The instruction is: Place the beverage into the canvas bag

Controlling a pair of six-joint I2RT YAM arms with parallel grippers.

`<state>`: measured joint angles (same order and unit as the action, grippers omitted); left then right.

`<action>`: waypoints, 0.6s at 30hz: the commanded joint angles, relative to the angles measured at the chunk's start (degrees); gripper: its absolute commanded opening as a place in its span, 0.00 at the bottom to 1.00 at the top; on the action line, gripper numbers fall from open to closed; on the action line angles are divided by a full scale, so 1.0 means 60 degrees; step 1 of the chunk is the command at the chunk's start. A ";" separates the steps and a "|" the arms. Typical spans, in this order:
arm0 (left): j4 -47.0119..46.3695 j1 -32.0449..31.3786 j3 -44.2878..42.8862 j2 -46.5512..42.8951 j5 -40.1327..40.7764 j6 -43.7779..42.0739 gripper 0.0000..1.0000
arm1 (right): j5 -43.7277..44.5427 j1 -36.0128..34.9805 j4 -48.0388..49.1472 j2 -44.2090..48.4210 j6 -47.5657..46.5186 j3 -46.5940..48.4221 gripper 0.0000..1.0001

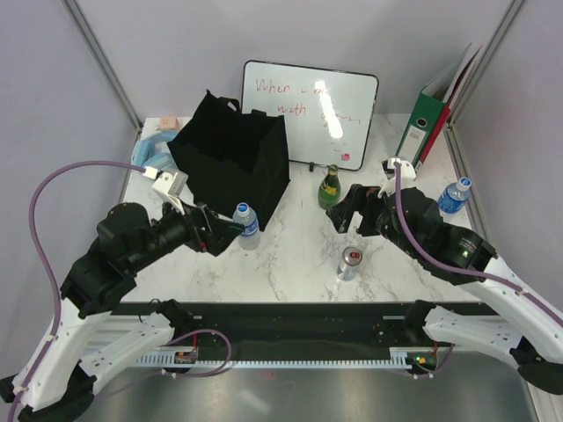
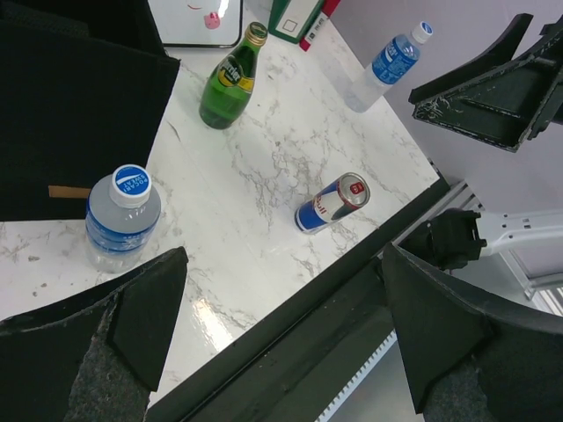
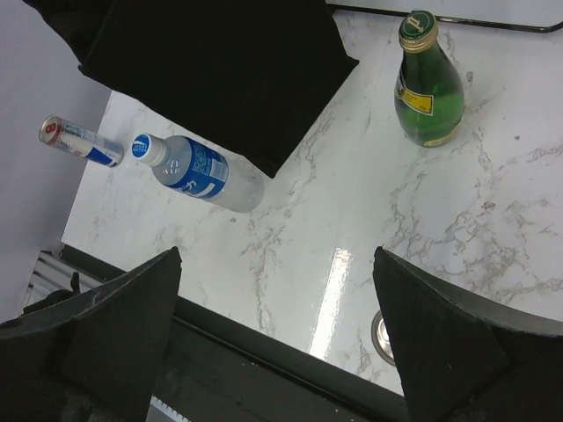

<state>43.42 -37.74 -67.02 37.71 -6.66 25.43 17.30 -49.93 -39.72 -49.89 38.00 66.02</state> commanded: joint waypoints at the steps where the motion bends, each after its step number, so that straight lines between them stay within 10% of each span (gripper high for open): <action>1: -0.0381 -0.0039 -0.0006 -0.0075 -0.0180 -0.0137 1.00 | 0.0573 -0.0013 -0.0058 0.0053 0.0287 0.0187 0.98; 18: -0.0381 -0.0039 0.0360 -0.0338 -0.0195 -0.0210 1.00 | 0.4194 0.0104 -0.4712 -0.2037 0.0186 0.3116 0.99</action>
<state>42.98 -37.74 -66.06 36.56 -6.66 25.43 38.15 -49.69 -57.19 -56.62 41.36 78.94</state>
